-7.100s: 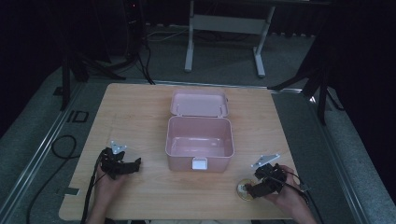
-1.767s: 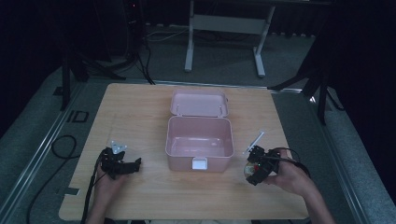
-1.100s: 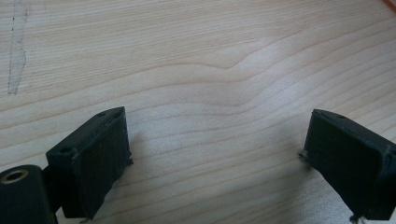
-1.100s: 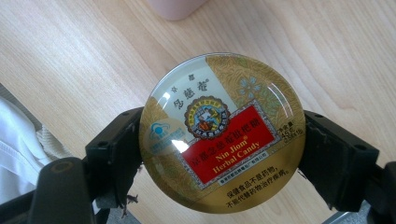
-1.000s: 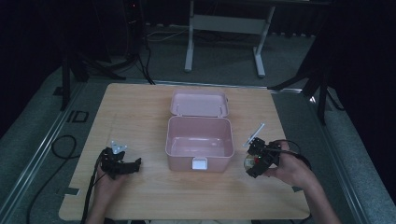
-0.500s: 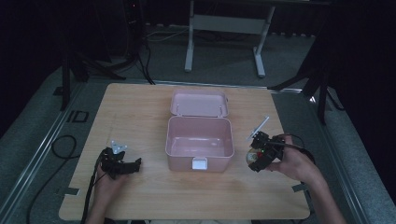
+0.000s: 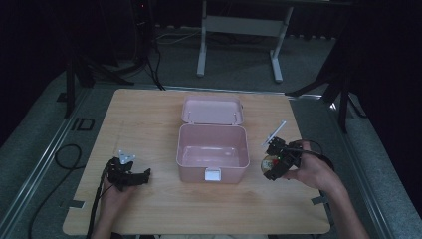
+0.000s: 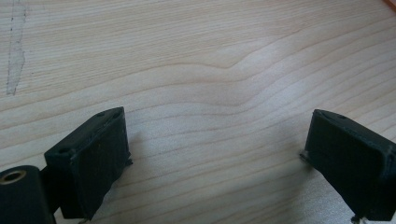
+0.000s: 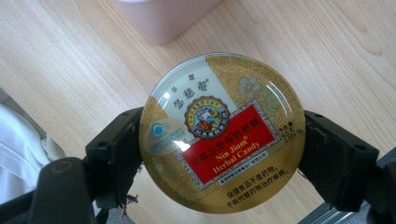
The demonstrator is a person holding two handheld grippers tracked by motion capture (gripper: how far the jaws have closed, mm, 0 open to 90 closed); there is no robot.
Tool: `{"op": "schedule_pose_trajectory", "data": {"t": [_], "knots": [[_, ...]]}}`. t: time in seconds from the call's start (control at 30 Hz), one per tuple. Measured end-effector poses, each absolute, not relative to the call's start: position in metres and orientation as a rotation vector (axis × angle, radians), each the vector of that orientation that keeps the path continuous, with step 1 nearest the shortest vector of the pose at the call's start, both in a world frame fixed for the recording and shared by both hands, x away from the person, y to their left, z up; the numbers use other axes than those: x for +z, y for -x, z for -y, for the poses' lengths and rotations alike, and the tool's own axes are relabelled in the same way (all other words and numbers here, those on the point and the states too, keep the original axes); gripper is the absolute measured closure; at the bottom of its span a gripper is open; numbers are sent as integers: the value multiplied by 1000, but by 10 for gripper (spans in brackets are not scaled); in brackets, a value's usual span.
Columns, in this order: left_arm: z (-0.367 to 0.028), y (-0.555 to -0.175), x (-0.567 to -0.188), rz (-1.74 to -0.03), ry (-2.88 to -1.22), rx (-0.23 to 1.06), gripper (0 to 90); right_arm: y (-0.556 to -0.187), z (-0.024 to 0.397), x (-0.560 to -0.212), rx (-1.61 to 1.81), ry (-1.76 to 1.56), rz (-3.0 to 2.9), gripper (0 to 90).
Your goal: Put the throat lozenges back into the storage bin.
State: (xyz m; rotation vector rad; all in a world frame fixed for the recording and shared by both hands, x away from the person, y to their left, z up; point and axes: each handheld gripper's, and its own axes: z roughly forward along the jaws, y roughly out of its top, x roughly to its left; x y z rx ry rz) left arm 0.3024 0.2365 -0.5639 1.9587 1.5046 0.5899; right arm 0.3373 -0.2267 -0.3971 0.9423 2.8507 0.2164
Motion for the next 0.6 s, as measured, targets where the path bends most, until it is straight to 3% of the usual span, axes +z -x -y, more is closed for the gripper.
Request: {"op": "schedule_pose_trajectory", "data": {"t": [0.6], "knots": [[-237, -302, -564, -1504, -1961, 589, 67, -340, 216, -384, 224, -896, -2853, 202]]}}
